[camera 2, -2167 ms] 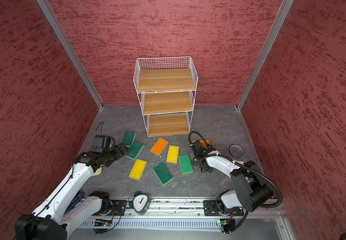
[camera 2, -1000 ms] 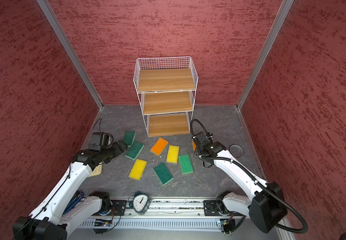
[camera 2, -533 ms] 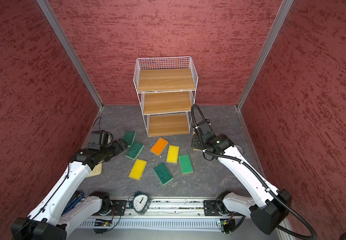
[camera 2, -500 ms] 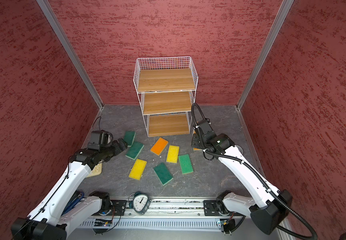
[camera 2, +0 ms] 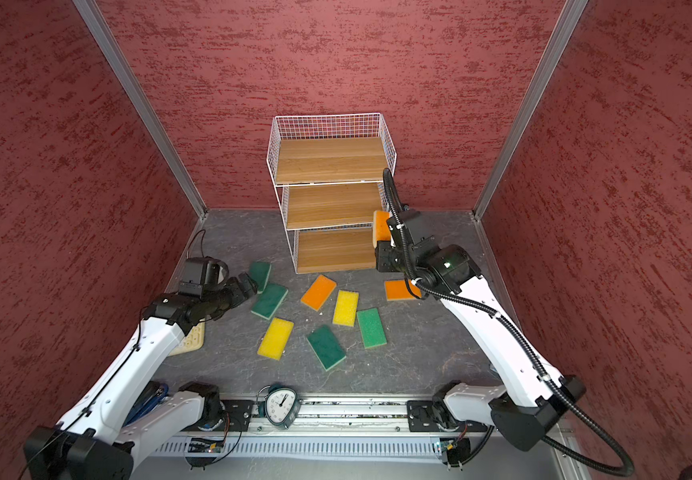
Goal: Place and organize the cleaning sponges onto the shelf
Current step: 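Carry the orange sponge with the right gripper up toward the top shelf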
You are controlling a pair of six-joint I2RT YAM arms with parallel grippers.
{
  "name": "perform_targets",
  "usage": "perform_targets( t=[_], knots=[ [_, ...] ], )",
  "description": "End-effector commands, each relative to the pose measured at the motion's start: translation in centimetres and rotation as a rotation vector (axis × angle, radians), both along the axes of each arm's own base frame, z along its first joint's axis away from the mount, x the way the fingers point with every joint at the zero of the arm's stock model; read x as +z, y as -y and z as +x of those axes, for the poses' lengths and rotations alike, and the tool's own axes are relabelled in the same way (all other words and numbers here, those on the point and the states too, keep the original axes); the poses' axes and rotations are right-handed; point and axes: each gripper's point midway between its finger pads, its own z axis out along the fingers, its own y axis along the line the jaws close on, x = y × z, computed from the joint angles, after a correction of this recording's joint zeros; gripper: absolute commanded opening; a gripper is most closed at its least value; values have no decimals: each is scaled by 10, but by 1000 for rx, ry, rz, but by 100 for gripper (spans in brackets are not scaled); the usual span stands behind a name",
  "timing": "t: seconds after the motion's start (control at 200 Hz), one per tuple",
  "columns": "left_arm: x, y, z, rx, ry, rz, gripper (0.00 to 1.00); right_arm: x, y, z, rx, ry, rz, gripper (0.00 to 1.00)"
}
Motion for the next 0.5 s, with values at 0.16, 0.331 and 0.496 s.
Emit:
perform_targets(
  t=[0.16,0.331,0.496],
  knots=[
    [15,5,9,-9,45,4,97,59,-20,17,145,152,-50,51],
    [18,6,10,-8,56,2,97,78,-32,35,166,203,-64,53],
    [30,8,17,-19,93,-1,97,105,-37,55,158,274,-87,55]
  ],
)
